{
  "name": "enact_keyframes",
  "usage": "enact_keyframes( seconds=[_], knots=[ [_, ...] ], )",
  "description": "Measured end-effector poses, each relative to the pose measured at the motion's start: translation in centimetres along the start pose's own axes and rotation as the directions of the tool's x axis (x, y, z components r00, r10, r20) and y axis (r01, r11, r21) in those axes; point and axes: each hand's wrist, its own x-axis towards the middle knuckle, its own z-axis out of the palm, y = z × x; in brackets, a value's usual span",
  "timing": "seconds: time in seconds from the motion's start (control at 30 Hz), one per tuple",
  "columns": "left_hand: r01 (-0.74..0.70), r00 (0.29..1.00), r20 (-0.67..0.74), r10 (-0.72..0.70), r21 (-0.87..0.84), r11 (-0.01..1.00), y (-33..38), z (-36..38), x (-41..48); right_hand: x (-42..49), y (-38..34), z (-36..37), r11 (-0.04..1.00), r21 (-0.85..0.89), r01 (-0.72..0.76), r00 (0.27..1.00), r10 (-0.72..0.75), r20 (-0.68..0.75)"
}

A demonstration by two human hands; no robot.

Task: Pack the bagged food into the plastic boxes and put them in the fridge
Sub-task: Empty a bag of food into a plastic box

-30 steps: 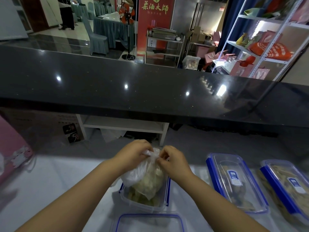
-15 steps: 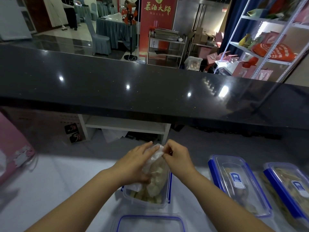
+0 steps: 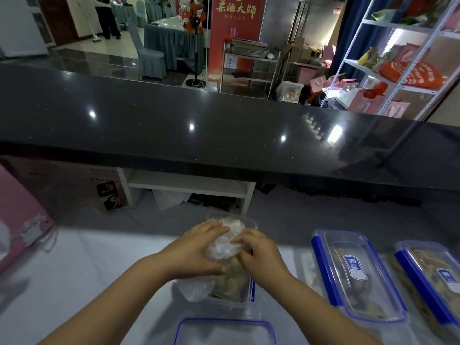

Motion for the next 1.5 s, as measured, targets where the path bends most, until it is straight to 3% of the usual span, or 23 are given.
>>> enact_keyframes(
  seconds=[0.17, 0.33, 0.5, 0.63, 0.8, 0.97, 1.1, 1.27, 1.4, 1.5],
  knots=[
    [0.016, 0.999, -0.033, -0.014, 0.065, 0.998, 0.6, 0.9, -0.5, -0.8, 0.0, 0.4, 1.000, 0.001, 0.029, 0.999, -0.029, 0.016],
    [0.030, 0.992, -0.124, -0.024, 0.048, 0.998, 0.7, 1.6, 0.0, 0.6, 0.0, -0.2, 0.999, -0.006, -0.040, 0.999, 0.040, -0.020],
    [-0.011, 0.996, -0.092, 0.015, 0.045, 0.999, 0.9, 2.3, -1.4, -0.4, -0.2, 0.1, 0.995, 0.086, -0.048, 0.999, 0.049, -0.019],
    [0.019, 0.985, -0.171, -0.013, 0.033, 0.999, 1.2, 3.6, -2.0, -1.4, 0.1, 0.7, 0.986, 0.161, -0.042, 0.998, 0.048, -0.028],
    [0.080, 0.969, -0.229, -0.091, -0.058, 0.995, 1.0, 4.2, -1.4, -1.7, -0.8, 0.2, 0.968, 0.237, -0.088, 0.993, 0.066, 0.100],
    [-0.012, 0.978, -0.210, 0.003, -0.039, 0.999, 0.9, 3.6, -1.5, -2.7, 0.1, 0.2, 1.000, -0.005, -0.006, 0.999, 0.006, 0.045],
    [-0.091, 0.939, -0.340, 0.059, -0.080, 0.993, 0.9, 3.3, -1.9, -3.0, -0.1, 1.0, 0.995, -0.041, 0.096, 0.995, -0.097, -0.033],
    [-0.166, 0.866, -0.493, 0.080, -0.133, 0.977, 1.9, 3.4, -2.7, -2.8, -1.1, 0.7, 0.985, 0.146, 0.096, 0.986, -0.074, -0.150],
    [-0.182, 0.906, -0.406, 0.117, -0.125, 0.975, 1.8, 3.3, -2.7, -3.2, -1.7, 0.2, 0.886, 0.452, -0.108, 0.994, 0.106, 0.031],
    [-0.200, 0.915, -0.365, 0.173, -0.036, 0.979, 1.2, 3.6, -2.5, -2.6, -1.5, -0.5, 0.865, 0.481, -0.146, 0.972, 0.215, -0.091]
  ],
)
